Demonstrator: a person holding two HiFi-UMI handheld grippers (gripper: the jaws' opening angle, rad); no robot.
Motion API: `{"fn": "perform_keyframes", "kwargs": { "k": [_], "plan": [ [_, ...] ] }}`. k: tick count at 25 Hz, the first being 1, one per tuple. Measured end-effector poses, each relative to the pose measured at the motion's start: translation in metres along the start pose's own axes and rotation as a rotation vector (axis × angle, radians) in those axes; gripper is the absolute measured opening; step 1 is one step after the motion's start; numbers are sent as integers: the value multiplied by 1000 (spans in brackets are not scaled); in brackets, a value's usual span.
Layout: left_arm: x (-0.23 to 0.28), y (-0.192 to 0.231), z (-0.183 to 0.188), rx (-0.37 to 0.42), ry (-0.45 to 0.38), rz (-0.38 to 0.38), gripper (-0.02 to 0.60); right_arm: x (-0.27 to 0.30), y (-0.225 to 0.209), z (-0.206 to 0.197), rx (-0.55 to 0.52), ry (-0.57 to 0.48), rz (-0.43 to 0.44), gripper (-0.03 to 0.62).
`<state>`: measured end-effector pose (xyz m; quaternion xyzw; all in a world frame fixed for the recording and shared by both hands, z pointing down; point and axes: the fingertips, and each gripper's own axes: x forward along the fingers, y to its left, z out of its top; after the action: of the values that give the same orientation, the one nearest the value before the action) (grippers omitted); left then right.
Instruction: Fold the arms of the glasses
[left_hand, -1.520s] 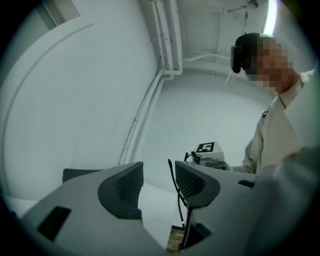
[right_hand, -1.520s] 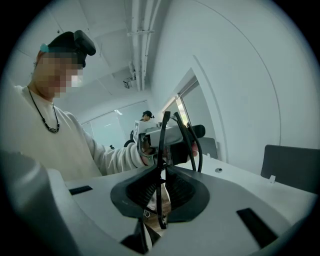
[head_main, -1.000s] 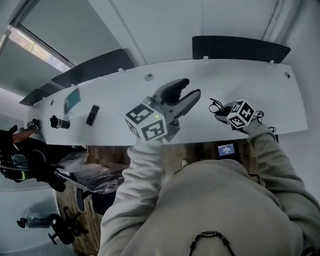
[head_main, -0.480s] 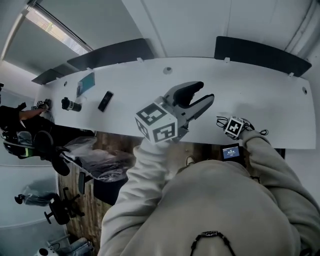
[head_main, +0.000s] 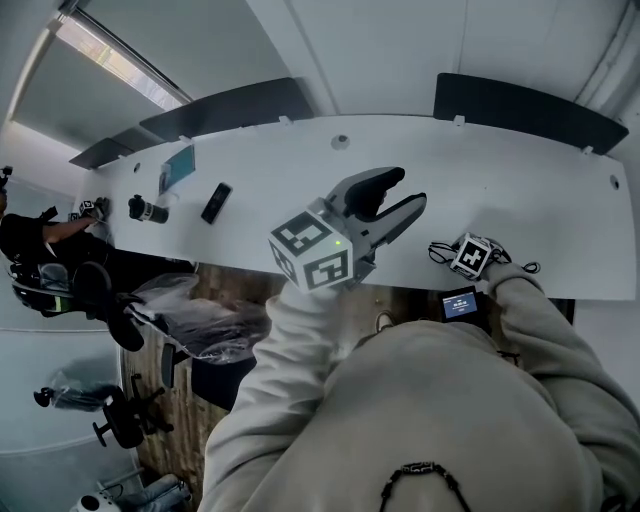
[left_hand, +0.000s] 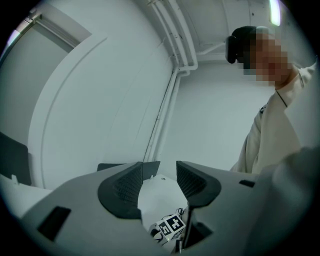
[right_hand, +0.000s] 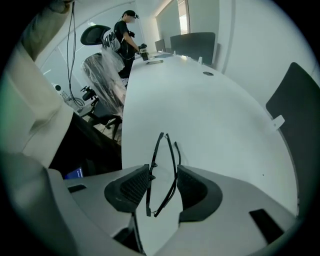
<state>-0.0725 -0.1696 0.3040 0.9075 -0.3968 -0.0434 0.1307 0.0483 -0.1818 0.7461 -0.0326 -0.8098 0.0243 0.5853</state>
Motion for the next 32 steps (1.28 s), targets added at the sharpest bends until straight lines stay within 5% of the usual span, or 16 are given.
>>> {"fn": "perform_keyframes", "kwargs": {
  "k": [5, 10, 12, 14, 17, 22, 26, 32],
  "plan": [
    [3, -2, 0, 1, -13, -14, 199, -53, -20, 27, 144, -189, -11, 155],
    [10, -6, -1, 9, -21, -42, 199, -163, -32, 94, 390, -663, 92, 146],
    [11, -8, -3, 20, -15, -46, 186, -220, -21, 123, 395, -868, 153, 101],
    [14, -11, -6, 19, -6, -53, 97, -280, -2, 146, 362, -1070, 239, 44],
    [20, -17, -6, 3, -9, -80, 20, -347, 16, 163, 319, -1260, 263, 26],
    [29, -25, -7, 35, -2, -104, 5, -410, 39, 177, 236, -1390, 209, 21],
    [39, -35, -10, 37, 6, -134, 5, -430, 40, 173, 226, -1390, 113, 18],
    [42, -55, -9, -15, 5, -243, 5, -446, 43, 169, 243, -1401, 82, 18]
  ]
}}
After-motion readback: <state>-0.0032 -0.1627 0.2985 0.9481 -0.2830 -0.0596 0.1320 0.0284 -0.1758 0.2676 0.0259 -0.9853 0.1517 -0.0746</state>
